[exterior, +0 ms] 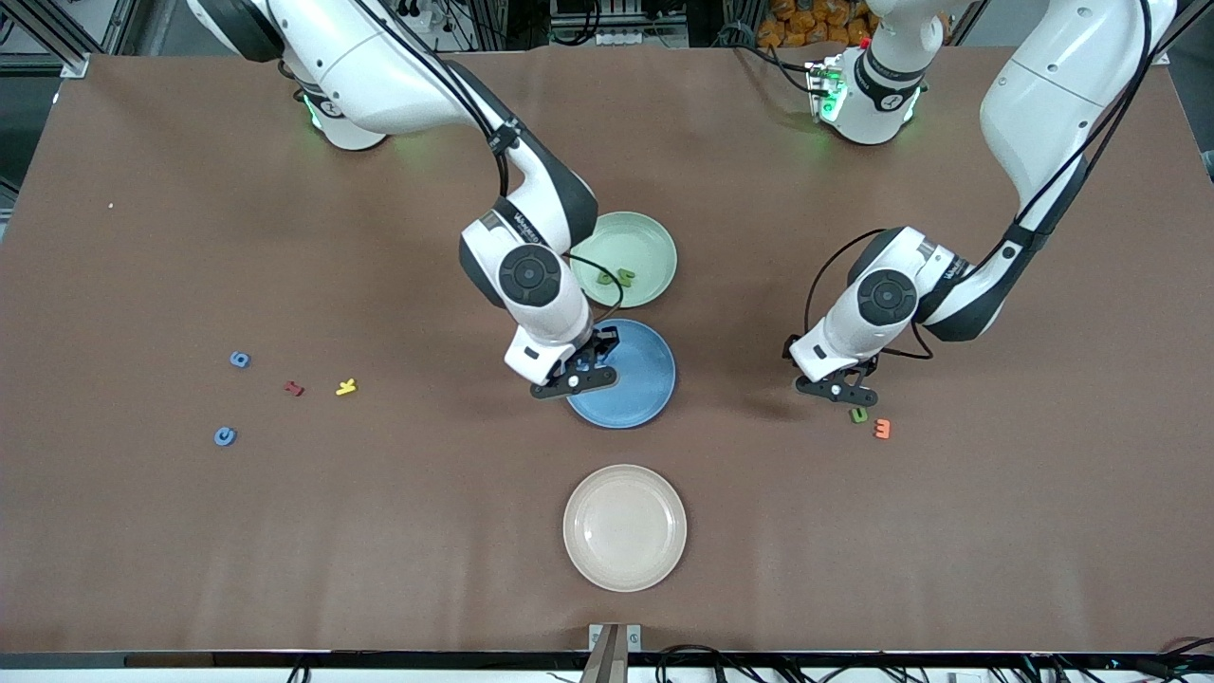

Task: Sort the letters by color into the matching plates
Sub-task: 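Release the P on the green plate while the right gripper places the X, then grasp the green B with the left gripper while the right gripper returns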

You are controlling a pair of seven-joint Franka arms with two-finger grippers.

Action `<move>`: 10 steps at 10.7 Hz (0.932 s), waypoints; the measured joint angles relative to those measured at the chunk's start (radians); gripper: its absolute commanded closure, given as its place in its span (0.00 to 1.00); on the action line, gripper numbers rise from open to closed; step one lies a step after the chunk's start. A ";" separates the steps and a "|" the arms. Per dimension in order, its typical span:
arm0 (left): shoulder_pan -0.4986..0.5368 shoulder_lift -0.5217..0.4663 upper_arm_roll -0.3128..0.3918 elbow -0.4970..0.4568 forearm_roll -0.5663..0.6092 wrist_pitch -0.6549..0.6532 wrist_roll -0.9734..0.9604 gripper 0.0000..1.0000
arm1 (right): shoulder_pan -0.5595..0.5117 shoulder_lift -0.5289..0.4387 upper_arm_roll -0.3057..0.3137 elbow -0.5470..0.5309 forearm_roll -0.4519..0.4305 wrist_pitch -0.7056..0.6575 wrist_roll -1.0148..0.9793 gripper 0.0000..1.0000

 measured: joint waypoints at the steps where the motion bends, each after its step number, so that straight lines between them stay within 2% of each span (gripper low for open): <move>1: 0.031 -0.009 -0.018 -0.012 0.000 0.000 0.040 0.18 | 0.011 0.010 0.002 0.001 0.000 0.016 0.001 0.57; 2: 0.088 -0.014 -0.060 -0.028 0.000 0.000 0.076 0.18 | 0.020 0.020 0.003 0.003 0.000 0.024 0.006 0.23; 3: 0.155 -0.015 -0.110 -0.049 0.000 0.002 0.105 0.18 | 0.024 0.026 0.003 0.006 0.000 0.024 0.013 0.00; 5: 0.242 -0.017 -0.171 -0.084 0.000 0.009 0.142 0.19 | 0.025 0.027 0.002 0.011 -0.001 0.024 0.051 0.00; 8: 0.249 -0.017 -0.185 -0.098 0.006 0.016 0.200 0.21 | 0.017 0.027 -0.009 0.022 -0.007 0.024 0.062 0.00; 10: 0.249 -0.017 -0.186 -0.104 0.060 0.017 0.216 0.21 | -0.019 0.018 -0.031 0.030 -0.016 -0.028 0.056 0.00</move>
